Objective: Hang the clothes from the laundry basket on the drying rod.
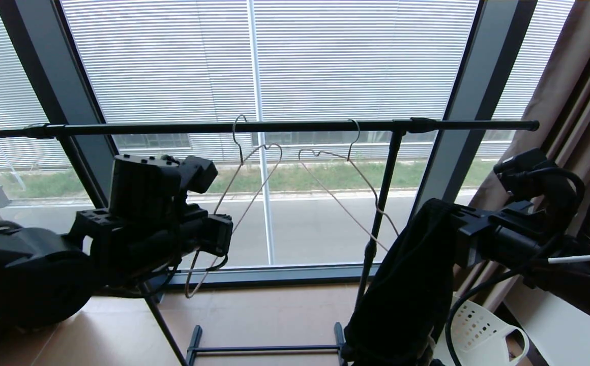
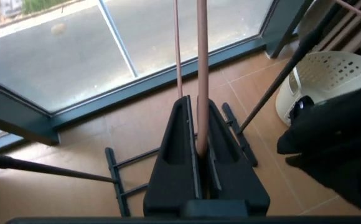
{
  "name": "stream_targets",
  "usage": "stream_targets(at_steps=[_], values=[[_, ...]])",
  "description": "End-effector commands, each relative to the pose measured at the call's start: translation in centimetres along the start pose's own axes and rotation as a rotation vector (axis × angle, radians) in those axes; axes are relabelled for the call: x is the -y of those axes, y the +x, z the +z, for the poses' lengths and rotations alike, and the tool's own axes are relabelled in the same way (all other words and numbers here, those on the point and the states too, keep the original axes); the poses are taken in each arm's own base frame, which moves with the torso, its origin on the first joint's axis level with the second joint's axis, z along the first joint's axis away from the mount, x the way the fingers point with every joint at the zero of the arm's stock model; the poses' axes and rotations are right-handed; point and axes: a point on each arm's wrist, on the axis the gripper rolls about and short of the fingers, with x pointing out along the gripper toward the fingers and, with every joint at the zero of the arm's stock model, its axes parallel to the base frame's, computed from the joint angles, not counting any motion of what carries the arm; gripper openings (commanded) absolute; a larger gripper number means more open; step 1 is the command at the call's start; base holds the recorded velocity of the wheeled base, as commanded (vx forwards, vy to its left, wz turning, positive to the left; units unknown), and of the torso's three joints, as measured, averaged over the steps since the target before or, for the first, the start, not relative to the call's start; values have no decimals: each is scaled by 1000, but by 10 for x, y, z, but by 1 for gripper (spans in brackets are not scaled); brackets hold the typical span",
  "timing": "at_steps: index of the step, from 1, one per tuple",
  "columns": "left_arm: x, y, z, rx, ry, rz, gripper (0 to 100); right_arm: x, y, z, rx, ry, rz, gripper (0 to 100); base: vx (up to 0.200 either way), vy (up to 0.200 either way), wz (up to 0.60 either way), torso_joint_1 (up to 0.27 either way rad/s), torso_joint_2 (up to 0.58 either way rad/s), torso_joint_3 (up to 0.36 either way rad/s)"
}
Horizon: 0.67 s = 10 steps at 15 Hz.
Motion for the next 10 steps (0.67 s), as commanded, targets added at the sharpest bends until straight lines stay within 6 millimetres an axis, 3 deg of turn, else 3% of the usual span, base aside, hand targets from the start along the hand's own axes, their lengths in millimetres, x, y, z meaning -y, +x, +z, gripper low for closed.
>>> stream_targets(at_steps=[1,10], values=[[-5,-36,-17,68,58,-72,0,-7,5,-4,-23,-11,-15,0,0,0,0,0,0,0],[0,-68,-80,27,211,-379,0,-15,35,-14,-100,-82,-300,0,0,0,0,0,0,0]])
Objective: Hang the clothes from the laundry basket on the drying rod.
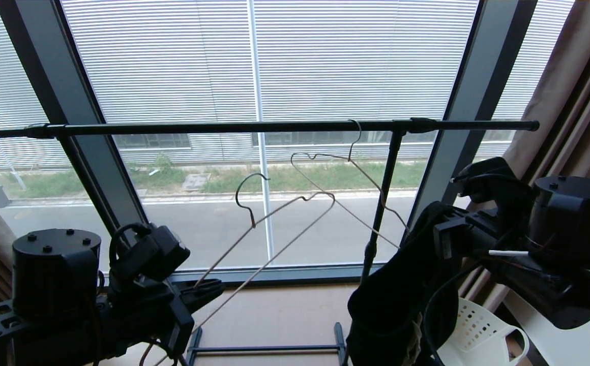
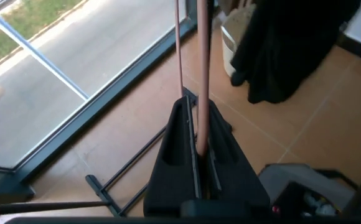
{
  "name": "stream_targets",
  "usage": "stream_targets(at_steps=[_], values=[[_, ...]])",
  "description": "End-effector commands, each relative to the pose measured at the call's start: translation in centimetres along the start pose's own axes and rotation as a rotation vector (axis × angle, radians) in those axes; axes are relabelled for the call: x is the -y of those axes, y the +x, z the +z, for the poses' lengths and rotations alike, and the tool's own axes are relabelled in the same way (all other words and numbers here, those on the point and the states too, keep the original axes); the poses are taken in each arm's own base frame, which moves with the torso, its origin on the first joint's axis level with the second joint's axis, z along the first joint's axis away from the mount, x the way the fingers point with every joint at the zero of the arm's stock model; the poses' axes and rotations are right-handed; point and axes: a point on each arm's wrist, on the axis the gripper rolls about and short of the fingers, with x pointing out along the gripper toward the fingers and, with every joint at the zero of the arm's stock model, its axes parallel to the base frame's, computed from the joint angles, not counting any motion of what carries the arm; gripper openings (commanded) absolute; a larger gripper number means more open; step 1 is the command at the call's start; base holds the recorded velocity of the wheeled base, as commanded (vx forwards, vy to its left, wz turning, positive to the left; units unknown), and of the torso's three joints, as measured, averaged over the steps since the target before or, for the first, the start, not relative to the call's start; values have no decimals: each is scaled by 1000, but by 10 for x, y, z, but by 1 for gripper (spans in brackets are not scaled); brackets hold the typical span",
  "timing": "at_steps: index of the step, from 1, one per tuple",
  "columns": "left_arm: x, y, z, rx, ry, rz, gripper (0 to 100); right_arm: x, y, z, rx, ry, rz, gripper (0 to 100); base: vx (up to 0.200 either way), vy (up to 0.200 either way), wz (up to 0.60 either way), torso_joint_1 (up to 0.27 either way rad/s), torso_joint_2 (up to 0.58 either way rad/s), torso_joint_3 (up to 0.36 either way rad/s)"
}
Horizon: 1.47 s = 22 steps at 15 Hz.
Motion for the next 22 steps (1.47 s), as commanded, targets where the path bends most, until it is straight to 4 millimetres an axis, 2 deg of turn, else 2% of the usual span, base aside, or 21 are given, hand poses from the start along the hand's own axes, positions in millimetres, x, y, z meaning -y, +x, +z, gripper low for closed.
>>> stream_targets(at_steps=[1,6,9,16,22], values=[[6,-5,-10,-20,18,-40,0,-5,9,-3,-20,-12,-20,0,0,0,0,0,0,0],[18,-2,-10,-4,57,-160,0,-8,12,-3,-24,-13,-43,0,0,0,0,0,0,0],[26,6,-9,-19,74,-211,0,-10,13,-2,-22,-13,-37,0,0,0,0,0,0,0],[30,5,-9,-16,84,-227,0,-19,31,-4,-13,-4,-106,0,0,0,0,0,0,0],[34,6,-8,-14,92,-242,0,-12,41,-5,-23,4,-140,0,0,0,0,0,0,0]])
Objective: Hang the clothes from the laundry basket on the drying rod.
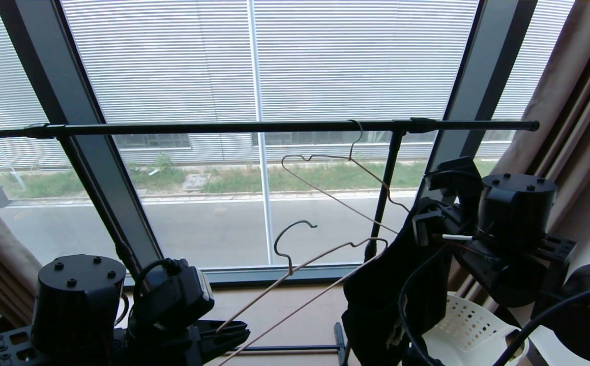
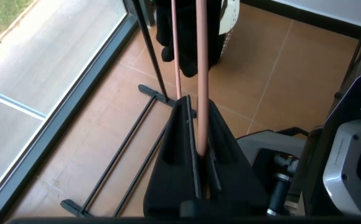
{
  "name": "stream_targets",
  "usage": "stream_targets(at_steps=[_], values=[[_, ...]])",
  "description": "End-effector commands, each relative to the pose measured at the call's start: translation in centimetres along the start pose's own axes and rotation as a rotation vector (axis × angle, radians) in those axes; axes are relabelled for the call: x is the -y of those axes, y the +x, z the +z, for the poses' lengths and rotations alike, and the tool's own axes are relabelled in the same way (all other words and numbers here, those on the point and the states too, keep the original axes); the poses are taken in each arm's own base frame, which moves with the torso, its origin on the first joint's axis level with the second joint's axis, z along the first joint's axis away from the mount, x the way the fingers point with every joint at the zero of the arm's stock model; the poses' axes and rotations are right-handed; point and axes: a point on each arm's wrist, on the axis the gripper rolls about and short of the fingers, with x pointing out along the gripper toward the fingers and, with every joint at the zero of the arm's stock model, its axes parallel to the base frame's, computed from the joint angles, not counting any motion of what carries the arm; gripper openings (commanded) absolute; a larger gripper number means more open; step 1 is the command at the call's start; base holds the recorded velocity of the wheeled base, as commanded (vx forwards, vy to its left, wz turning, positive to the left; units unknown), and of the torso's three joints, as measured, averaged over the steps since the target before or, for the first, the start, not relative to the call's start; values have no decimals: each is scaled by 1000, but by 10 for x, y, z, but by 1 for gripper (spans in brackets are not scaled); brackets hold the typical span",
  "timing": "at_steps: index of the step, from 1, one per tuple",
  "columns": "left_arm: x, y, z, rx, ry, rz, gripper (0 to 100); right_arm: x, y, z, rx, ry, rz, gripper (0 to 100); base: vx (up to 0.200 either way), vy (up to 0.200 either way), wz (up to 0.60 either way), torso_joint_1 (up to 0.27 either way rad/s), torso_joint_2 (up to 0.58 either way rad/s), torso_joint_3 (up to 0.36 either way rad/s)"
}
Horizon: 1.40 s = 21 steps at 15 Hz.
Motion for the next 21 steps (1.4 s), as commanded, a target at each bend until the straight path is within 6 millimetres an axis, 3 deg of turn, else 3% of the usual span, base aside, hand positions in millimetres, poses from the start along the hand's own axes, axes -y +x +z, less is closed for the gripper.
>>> stream_targets(at_steps=[1,8,10,14,17,21], values=[[1,1,0,-1,2,-3,0,3,10,-3,-15,1,-25,0,0,0,0,0,0,0],[5,7,1,-9,10,-32,0,3,11,-2,-13,3,-27,0,0,0,0,0,0,0],[3,16,4,-17,14,-44,0,0,7,-2,-9,1,-15,0,0,0,0,0,0,0],[-6,36,13,-16,9,-44,0,-8,-32,19,70,20,36,0,0,0,0,0,0,0],[-11,44,18,-7,6,-37,0,-19,-50,24,99,22,78,0,0,0,0,0,0,0],[-24,54,16,52,-8,12,0,-51,-74,25,127,-55,163,0,0,0,0,0,0,0]])
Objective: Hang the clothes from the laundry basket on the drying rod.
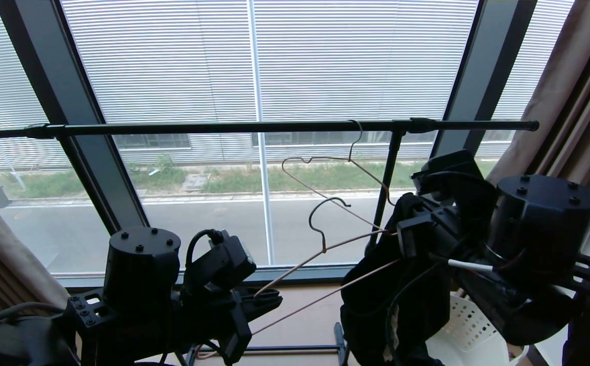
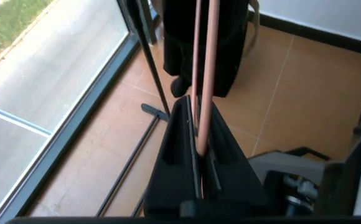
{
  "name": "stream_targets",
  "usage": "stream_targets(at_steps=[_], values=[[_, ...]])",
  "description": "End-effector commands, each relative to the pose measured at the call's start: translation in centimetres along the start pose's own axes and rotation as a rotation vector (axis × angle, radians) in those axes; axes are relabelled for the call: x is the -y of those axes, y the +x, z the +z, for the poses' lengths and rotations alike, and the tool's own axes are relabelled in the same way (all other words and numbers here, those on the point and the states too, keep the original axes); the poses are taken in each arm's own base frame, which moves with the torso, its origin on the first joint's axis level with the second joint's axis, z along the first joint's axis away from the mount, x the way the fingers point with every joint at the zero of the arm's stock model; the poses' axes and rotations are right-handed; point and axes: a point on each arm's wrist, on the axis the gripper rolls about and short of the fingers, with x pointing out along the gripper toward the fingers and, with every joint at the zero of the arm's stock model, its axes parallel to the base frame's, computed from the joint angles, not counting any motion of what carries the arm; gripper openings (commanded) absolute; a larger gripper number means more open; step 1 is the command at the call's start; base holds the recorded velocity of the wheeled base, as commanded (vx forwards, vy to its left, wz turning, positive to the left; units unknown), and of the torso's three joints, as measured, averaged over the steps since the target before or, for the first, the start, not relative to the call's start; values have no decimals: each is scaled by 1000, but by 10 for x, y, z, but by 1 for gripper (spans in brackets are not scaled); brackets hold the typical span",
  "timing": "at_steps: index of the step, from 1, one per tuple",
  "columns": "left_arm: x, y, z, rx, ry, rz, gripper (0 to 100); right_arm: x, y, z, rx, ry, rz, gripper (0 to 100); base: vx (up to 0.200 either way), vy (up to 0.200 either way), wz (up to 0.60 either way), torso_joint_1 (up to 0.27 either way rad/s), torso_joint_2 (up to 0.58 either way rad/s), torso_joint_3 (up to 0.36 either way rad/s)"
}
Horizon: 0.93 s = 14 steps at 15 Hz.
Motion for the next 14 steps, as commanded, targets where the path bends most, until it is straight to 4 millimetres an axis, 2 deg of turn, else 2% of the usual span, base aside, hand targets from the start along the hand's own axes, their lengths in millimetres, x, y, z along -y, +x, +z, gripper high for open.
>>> stream_targets(at_steps=[1,3,7,11,13,14], values=[[-4,7,-9,-10,-34,12,0,-23,-11,1,16,-27,76,0,0,0,0,0,0,0],[-3,4,-11,13,-50,23,0,-35,-7,8,28,-18,70,0,0,0,0,0,0,0],[-1,-10,-23,27,-57,55,0,-38,2,43,102,69,9,0,0,0,0,0,0,0],[4,-33,-32,68,-48,96,0,-16,16,48,95,73,-92,0,0,0,0,0,0,0],[-2,-42,-35,68,-64,143,0,-14,17,47,92,71,-97,0,0,0,0,0,0,0],[-5,-42,-34,68,-68,172,0,-21,14,46,92,64,-76,0,0,0,0,0,0,0]])
